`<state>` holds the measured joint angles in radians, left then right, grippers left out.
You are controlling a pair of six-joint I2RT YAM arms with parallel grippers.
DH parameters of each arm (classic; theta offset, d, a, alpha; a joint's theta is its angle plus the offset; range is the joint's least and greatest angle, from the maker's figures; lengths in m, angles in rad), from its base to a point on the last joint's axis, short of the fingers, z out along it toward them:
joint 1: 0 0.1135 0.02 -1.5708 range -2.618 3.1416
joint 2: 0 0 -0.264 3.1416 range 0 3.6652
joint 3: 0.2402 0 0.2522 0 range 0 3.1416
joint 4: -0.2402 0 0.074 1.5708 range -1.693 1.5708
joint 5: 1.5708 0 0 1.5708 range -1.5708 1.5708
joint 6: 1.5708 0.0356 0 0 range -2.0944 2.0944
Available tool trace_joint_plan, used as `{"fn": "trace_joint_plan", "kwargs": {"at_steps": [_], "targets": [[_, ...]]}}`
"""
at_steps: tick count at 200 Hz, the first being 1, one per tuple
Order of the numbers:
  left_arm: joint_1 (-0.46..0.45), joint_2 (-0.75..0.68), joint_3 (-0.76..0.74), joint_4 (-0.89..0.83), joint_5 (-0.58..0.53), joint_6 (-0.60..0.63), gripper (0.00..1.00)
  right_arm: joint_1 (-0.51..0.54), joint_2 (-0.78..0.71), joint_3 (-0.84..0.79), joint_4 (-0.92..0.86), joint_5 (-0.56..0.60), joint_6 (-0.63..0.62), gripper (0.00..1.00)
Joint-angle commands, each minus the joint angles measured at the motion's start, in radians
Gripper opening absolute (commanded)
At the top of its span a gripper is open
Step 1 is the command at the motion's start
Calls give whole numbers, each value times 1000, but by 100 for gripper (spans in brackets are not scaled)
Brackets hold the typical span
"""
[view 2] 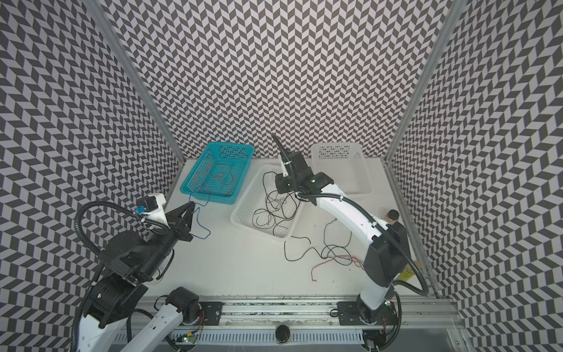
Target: Untangle the cables
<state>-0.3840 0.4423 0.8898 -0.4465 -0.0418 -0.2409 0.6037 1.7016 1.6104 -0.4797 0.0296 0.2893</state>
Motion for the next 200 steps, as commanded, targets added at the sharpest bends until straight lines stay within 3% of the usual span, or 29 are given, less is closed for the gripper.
{"fn": "trace_joint_plan", "kwargs": {"at_steps": [1,48,74,179,200], "targets": [[6,0,-10,12,9,-3,0,-4,-84,-45,-39,37,19,48],[6,-5,-18,9,16,2,0,-4,-193,-235,-68,101,92,57],[4,-3,-22,10,21,-1,0,-4,-180,-314,-56,100,144,60],[4,12,-14,3,29,4,0,-30,82,-183,-242,146,300,54],[5,16,-13,5,30,5,0,-34,102,-178,-221,143,314,47]]}}
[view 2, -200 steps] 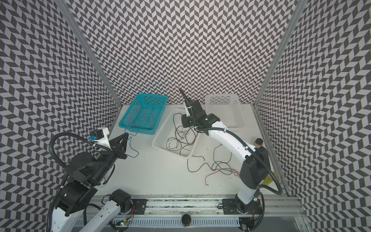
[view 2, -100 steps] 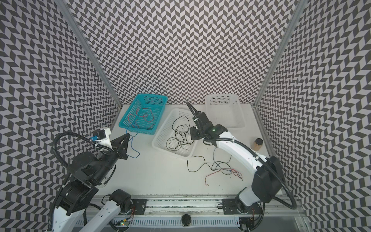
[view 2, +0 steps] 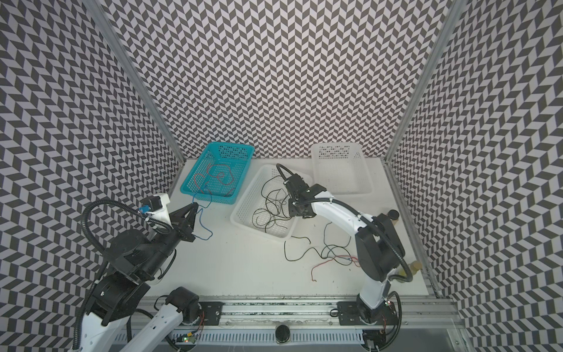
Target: Untangle the cables
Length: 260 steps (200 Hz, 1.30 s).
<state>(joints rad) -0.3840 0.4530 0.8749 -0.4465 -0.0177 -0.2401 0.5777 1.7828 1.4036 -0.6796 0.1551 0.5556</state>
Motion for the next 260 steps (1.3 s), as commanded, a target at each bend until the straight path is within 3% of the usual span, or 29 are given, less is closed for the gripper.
{"fn": "trace_joint_plan", "kwargs": {"at_steps": [1,34,73,122,167,206,224,260], "targets": [[5,5,1,5,7,4,0,-9,22,29,-20,17,48,47],[6,7,1,9,8,4,0,-39,73,73,-7,0,65,23],[6,12,3,10,18,4,0,-70,133,160,-17,11,68,11],[6,12,7,14,32,1,0,-130,237,331,-56,56,79,2],[6,48,8,15,44,1,0,-147,343,516,-41,51,13,1],[5,55,10,14,50,2,0,-158,526,856,-233,115,-58,3],[6,64,14,13,60,1,0,-175,565,918,-263,91,-65,8],[5,112,49,5,93,2,0,-188,522,909,-239,81,-114,29]]}}
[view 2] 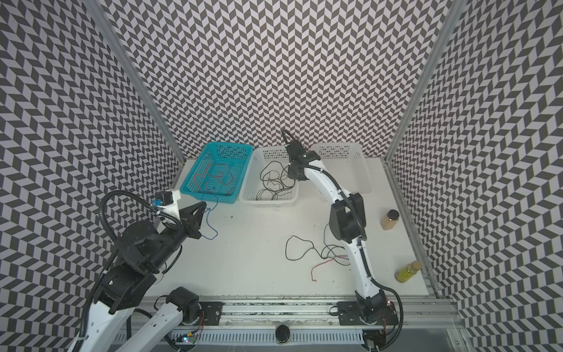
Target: Untangle the cables
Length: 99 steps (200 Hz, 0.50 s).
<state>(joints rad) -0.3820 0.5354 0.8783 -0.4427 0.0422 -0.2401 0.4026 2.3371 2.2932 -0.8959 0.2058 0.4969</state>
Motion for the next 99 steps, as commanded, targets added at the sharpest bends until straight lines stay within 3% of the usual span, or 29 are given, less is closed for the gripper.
{"fn": "trace_joint_plan", "kwargs": {"at_steps": [1,33,73,99], "targets": [[3,30,47,1,35,2,0,-12,-34,18,-21,30,-58,30],[3,87,109,-6,73,2,0,-13,-160,-72,69,-6,-121,52],[-11,220,255,-6,152,4,0,-14,-364,-136,52,4,-138,58],[-81,386,442,-29,202,22,0,-13,-630,-414,194,46,-135,63]]}}
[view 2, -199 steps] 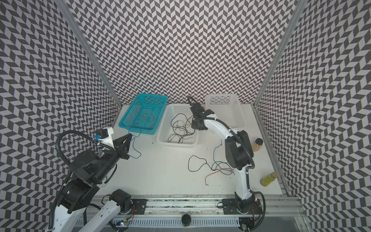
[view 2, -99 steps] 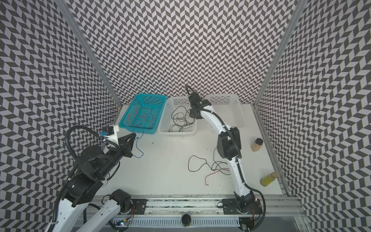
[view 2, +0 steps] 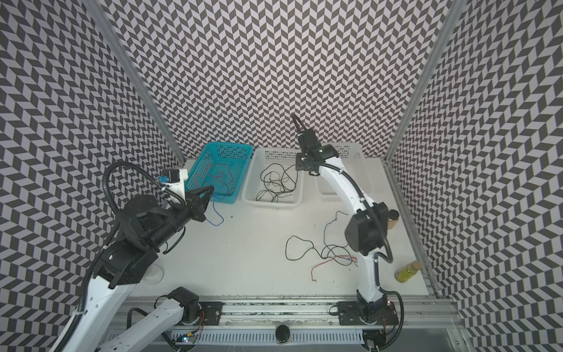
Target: Untangle the cables
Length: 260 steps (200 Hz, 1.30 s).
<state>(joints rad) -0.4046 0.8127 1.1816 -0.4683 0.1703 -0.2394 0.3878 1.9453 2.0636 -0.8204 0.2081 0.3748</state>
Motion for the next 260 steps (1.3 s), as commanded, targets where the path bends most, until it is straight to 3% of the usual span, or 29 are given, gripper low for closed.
{"fn": "trace_joint_plan", "kwargs": {"at_steps": [1,30,73,129,162,190,234,260], "targets": [[-64,115,145,-3,72,23,0,2,-250,-197,126,46,-12,64],[-230,325,354,-13,30,130,0,0,-540,-468,207,179,-23,74],[-260,678,695,-9,223,142,0,-15,-926,-758,227,335,-20,83],[-255,1207,1191,51,483,70,0,-14,-1187,-830,123,340,-1,83],[-250,1533,1508,167,565,-116,0,-14,-1270,-853,93,316,-6,83],[-243,1654,1488,305,489,-159,0,-13,-1301,-852,46,296,-17,83],[-244,1788,1484,329,432,-150,0,-13,-1338,-874,15,232,-3,83],[-249,1805,1458,324,398,-127,20,-14,-1331,-903,3,197,22,83]]}}
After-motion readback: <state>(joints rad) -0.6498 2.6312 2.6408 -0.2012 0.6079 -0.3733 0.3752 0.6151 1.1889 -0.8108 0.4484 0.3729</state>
